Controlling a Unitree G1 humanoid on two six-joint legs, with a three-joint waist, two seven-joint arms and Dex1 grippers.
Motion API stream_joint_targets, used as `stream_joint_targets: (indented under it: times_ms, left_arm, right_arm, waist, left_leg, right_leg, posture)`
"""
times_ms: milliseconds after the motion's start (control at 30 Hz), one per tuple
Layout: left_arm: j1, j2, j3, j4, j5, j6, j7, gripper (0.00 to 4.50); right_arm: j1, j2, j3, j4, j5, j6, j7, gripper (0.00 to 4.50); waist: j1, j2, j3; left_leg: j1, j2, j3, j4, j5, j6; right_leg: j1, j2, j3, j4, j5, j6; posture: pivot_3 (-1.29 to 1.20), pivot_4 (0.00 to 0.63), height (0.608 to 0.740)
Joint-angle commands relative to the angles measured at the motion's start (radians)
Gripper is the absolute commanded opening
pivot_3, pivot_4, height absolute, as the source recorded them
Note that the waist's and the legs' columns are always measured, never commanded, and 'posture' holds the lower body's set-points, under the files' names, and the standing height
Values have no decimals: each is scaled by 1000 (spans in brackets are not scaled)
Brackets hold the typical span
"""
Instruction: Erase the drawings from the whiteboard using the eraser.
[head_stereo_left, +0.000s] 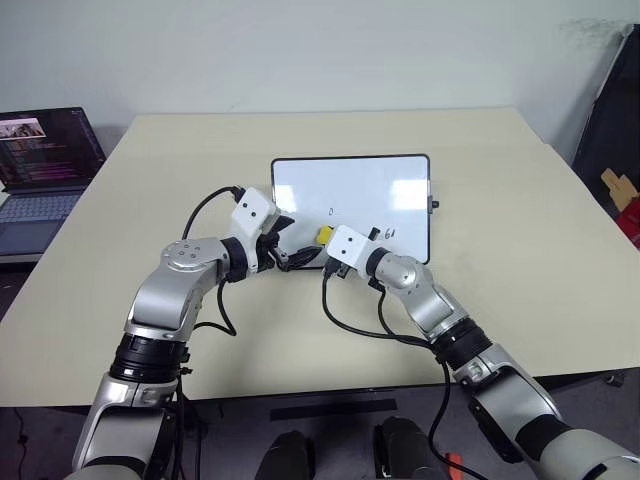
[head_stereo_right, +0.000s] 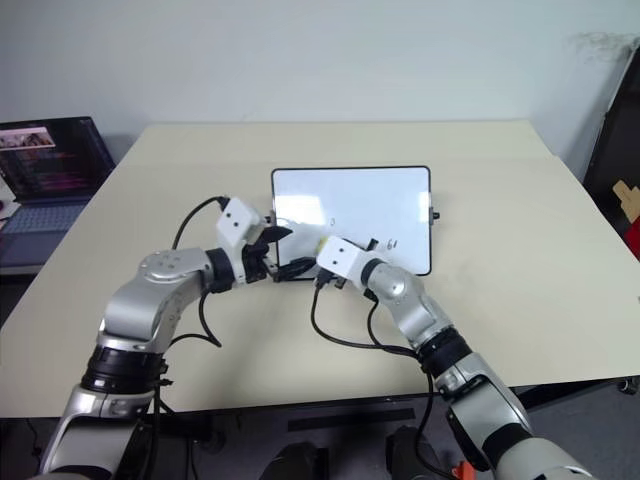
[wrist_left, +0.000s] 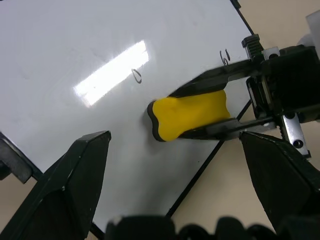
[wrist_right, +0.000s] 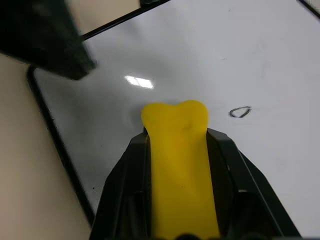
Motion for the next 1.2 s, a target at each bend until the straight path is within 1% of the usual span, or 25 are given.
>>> stream_joint_targets:
  times_ms: [33,100,200,267,333,500,567,767,833,900,1033,1200]
  left_arm:
    - [-17,9,24,-6,-2,-19,3,4500]
    - [-16,8,23,-7,-3,-19,3,4500]
    - [-14,5,21,-12,-4,-16,5,4500]
    - [-12,3,20,-17,-5,-14,6,4500]
    - [-11,2,20,-22,-6,-12,8,4500]
    - [-7,9,26,-25,-7,-9,7,4500]
    - [-9,11,27,-21,-7,-10,7,4500]
    - [-11,11,24,-20,-6,-10,4,4500]
    - [-11,11,24,-21,-7,-10,2,4500]
    - [-10,11,25,-22,-7,-10,2,4500]
    - [-10,8,23,-24,-8,-9,4,4500]
    - [-10,9,24,-24,-8,-9,5,4500]
  right_arm:
    - [-94,-14,-97,1,-22,-60,-154,1153]
    - [-118,-11,-108,21,-23,-73,-185,1153]
    - [-127,9,-92,61,-24,-73,-165,1153]
    - [-120,26,-72,77,-23,-59,-123,1153]
    - [-90,34,-37,85,-25,-25,-52,1153]
    - [-20,17,19,53,-33,57,93,1150]
    - [-30,17,8,46,-39,48,71,1149]
    - [-113,18,-74,79,-47,-18,-134,1148]
    - [-122,7,-85,85,-48,-21,-163,1147]
    - [-117,0,-82,89,-47,-20,-158,1147]
    - [-82,-1,-39,88,-44,-17,-78,1147]
    - [0,-8,58,49,-50,40,119,1147]
  waist:
    - [3,0,1]
    - [3,-1,1]
    - [2,-1,1]
    - [-3,-1,1]
    - [-6,-1,1]
    - [-1,-1,0]
    - [0,-1,0]
    - [3,-1,1]
    - [8,-1,1]
    - [10,-1,1]
    - [8,-1,0]
    - [0,-1,0]
  left_leg:
    - [-1,0,0,0,0,0]
    - [-2,0,-1,-1,0,-1]
    - [-3,1,0,-3,0,-1]
    - [-3,2,0,-6,0,-1]
    - [-5,3,0,-6,-1,-2]
    - [-4,3,0,-6,-2,-1]
    - [-2,3,0,-5,-2,0]
    - [-2,2,-1,-4,-1,-1]
    - [-2,2,-1,-4,-1,-1]
    - [-3,2,-2,-4,-1,-1]
    - [-4,3,-1,-5,-1,-1]
    - [-2,3,-1,-5,-1,0]
  right_leg:
    - [-1,0,0,0,0,0]
    - [-2,0,0,0,0,0]
    - [-3,-2,0,-4,0,0]
    - [-3,-2,0,-9,0,-1]
    - [-4,-2,0,-11,0,-1]
    - [-2,-2,-1,-12,0,0]
    - [0,-2,-1,-12,0,0]
    - [0,-1,-2,-10,2,-1]
    - [0,-1,-2,-10,2,-1]
    - [0,-1,-2,-11,2,-1]
    - [-1,-1,-1,-13,1,-1]
    - [0,-1,-1,-13,1,-1]
  posture:
    - [0,150,740]
    - [0,150,740]
    - [0,150,740]
    - [0,150,740]
    - [0,150,740]
    - [0,150,740]
    - [0,150,740]
    - [0,150,740]
    - [0,150,740]
    - [0,150,740]
    - [0,150,740]
    - [0,150,740]
